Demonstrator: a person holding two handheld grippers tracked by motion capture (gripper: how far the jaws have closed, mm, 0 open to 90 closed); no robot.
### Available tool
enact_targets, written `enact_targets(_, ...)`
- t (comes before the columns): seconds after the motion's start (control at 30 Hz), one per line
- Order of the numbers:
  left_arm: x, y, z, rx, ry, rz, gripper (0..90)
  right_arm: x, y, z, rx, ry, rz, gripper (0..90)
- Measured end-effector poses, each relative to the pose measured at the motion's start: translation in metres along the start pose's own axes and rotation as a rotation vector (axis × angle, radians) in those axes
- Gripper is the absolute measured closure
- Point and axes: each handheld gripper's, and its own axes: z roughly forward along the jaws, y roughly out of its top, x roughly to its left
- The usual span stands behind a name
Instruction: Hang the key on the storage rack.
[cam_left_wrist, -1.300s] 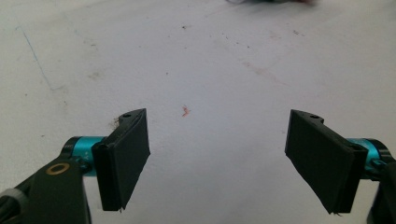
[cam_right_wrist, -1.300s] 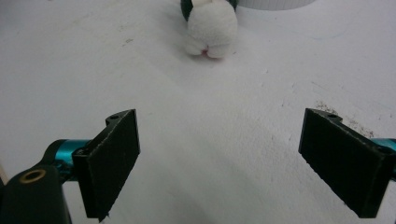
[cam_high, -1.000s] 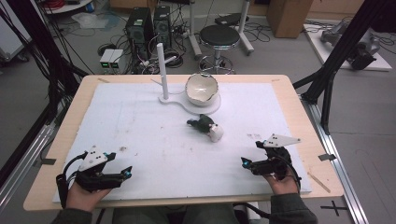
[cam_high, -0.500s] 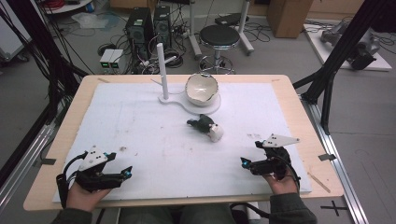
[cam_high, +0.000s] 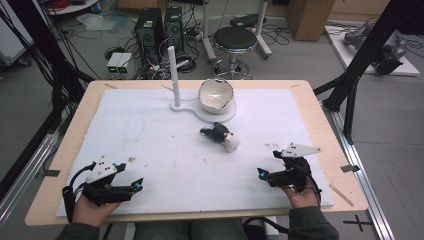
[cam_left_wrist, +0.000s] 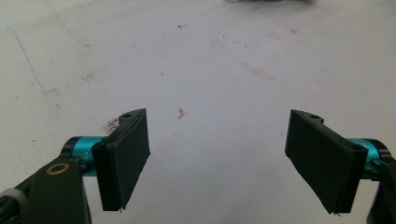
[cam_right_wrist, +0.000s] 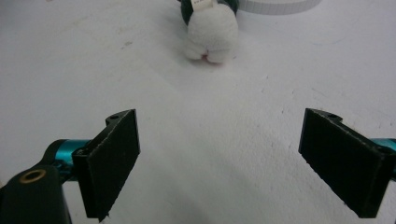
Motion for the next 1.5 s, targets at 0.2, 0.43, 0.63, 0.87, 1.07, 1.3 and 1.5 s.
enact_targets(0.2, 0.0, 0.001, -0.001, -0.01, 0.007, -0.002, 22.2, 0.001, 0.009, 0.001, -0.001, 0.005, -0.02, 11.6)
enact_targets(0.43, 0.001, 0.005, 0.002, -0.007, 0.003, -0.003, 22.1, -0.001, 0.019, 0.001, 0.002, 0.021, -0.018, 11.6)
enact_targets(0.63, 0.001, 0.005, 0.003, -0.009, 0.008, -0.007, 22.1, -0.005, 0.031, 0.003, 0.01, 0.036, -0.012, 11.6)
enact_targets(0.87, 0.003, 0.005, 0.003, -0.01, 0.012, -0.016, 22.1, -0.007, 0.046, 0.009, 0.022, 0.056, -0.025, 11.6)
enact_targets(1.07, 0.003, 0.005, 0.001, -0.011, 0.015, -0.021, 22.1, -0.009, 0.059, 0.016, 0.047, 0.071, -0.022, 11.6)
enact_targets(1.3, 0.002, 0.006, 0.002, -0.013, 0.012, -0.016, 22.1, -0.015, 0.076, 0.021, 0.064, 0.085, -0.015, 11.6)
enact_targets(1.5, 0.002, 0.006, 0.002, -0.016, 0.01, -0.019, 22.1, -0.016, 0.091, 0.028, 0.074, 0.097, -0.02, 11.7)
